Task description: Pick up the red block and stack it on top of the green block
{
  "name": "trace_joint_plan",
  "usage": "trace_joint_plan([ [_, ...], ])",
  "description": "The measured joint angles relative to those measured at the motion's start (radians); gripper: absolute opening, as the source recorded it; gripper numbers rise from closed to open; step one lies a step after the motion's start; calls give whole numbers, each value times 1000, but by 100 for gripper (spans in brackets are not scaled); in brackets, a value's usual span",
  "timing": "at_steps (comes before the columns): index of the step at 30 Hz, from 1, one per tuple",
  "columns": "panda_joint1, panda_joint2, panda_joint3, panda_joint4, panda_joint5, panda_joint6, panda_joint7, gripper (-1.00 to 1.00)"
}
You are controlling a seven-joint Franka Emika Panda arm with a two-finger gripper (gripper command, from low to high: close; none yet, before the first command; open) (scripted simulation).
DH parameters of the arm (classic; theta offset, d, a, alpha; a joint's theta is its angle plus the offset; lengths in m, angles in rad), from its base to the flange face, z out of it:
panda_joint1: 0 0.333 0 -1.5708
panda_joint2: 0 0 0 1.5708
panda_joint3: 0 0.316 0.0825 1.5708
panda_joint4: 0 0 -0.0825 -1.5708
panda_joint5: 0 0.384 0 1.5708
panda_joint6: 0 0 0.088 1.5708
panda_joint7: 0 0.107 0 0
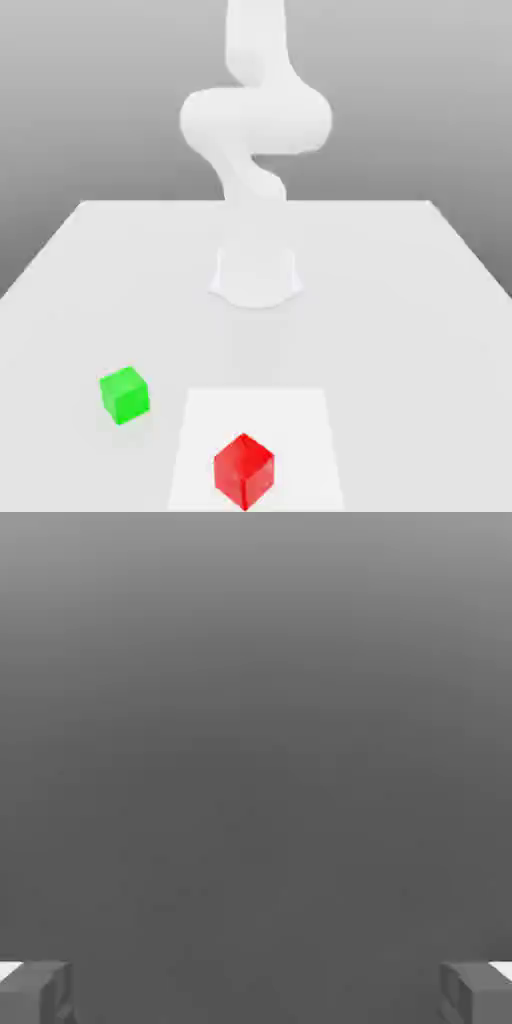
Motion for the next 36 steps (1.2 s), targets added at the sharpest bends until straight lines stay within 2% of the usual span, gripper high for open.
trace_joint_plan([
  [13,-156,481,130,-96,-114,182,412,0],
  [19,-175,695,134,-141,-132,267,576,0],
  [25,-172,899,135,-181,-77,364,676,0],
  [29,-144,1042,97,-165,-118,477,720,0],
  [30,-135,1072,86,-160,-129,502,728,-100],
  [36,-129,1087,79,-158,-132,515,731,-100],
])
